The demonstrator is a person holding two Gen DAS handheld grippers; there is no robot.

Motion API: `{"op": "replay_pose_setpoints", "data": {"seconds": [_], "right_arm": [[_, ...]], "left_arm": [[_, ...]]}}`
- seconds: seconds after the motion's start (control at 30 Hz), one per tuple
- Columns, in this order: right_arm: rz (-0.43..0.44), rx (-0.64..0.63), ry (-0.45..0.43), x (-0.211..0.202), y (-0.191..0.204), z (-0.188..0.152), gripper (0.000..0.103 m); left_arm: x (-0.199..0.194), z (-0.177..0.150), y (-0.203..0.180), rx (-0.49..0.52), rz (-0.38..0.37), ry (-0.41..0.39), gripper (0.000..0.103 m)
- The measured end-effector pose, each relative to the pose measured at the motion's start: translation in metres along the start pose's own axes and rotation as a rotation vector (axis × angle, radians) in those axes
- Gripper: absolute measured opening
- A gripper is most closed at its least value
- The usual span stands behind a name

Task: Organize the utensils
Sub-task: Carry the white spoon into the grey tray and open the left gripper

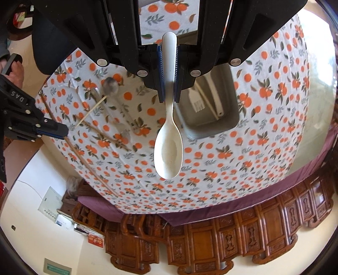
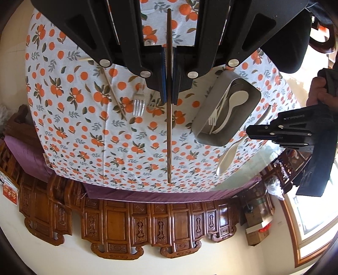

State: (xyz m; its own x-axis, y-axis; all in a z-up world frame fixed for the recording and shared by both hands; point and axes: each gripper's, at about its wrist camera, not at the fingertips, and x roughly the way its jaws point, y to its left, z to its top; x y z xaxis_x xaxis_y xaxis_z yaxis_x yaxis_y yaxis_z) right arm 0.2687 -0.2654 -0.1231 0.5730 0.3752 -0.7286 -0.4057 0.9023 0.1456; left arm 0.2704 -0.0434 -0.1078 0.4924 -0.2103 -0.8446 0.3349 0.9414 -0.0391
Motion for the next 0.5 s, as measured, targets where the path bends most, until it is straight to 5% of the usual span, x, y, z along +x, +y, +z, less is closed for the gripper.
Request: {"op": "replay_pose_setpoints", "data": {"seconds": [0.5], "right_arm": [[0.051,-0.041,0.062,0.039,0.037,0.004,0.006]], "left_arm": [[0.057,-0.033,0.051,-0.141,0.007,0.105,0.007]]}}
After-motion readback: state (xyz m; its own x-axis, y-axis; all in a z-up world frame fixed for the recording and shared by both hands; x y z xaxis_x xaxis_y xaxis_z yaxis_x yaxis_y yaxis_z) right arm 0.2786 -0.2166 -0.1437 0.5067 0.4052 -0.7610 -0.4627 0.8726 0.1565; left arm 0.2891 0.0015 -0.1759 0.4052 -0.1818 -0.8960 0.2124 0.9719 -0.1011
